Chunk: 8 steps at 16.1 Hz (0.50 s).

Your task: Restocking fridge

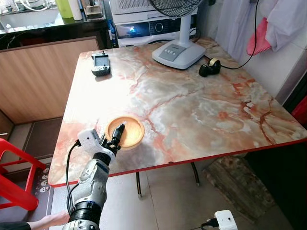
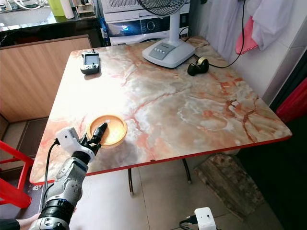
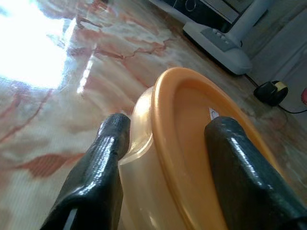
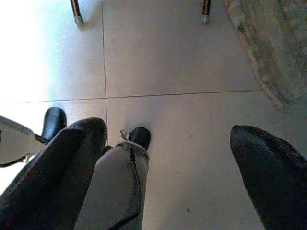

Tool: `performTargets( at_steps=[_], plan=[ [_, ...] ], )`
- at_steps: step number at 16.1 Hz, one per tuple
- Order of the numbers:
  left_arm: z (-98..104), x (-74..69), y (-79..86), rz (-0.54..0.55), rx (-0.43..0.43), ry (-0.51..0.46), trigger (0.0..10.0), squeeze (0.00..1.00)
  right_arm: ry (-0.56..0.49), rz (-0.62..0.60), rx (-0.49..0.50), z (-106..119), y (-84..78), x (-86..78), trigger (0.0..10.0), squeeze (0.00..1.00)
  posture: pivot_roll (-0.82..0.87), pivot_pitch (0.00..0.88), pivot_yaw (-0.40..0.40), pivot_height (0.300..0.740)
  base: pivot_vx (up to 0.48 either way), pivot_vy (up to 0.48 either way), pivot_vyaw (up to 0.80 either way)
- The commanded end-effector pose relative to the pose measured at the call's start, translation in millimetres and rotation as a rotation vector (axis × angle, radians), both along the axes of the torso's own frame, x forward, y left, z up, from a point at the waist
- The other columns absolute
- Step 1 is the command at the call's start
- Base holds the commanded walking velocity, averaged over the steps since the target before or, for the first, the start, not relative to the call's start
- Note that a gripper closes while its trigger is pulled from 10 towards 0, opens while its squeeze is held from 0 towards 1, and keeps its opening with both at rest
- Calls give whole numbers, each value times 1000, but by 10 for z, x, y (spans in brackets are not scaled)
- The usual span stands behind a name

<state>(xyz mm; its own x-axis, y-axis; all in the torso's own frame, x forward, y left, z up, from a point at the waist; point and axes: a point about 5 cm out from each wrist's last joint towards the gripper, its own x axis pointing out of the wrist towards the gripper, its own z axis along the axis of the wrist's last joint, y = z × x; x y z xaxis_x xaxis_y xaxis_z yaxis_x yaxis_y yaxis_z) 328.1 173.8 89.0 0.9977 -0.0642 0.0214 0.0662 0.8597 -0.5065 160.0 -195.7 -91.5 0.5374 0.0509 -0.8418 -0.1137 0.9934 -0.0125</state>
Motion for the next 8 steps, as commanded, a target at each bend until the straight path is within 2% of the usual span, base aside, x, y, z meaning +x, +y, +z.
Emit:
performTargets(
  at_steps=[1, 8],
  plan=[
    [63, 36, 24, 6, 19, -7, 0, 0, 1, 1, -2, 0, -8, -2, 10000, 0, 34, 47, 7, 740, 0, 0, 0],
    [369, 102, -54, -16, 2, -118, 0, 0, -4, -1, -10, 0, -11, -5, 10000, 0, 31, 36, 12, 740, 0, 0, 0]
  ],
)
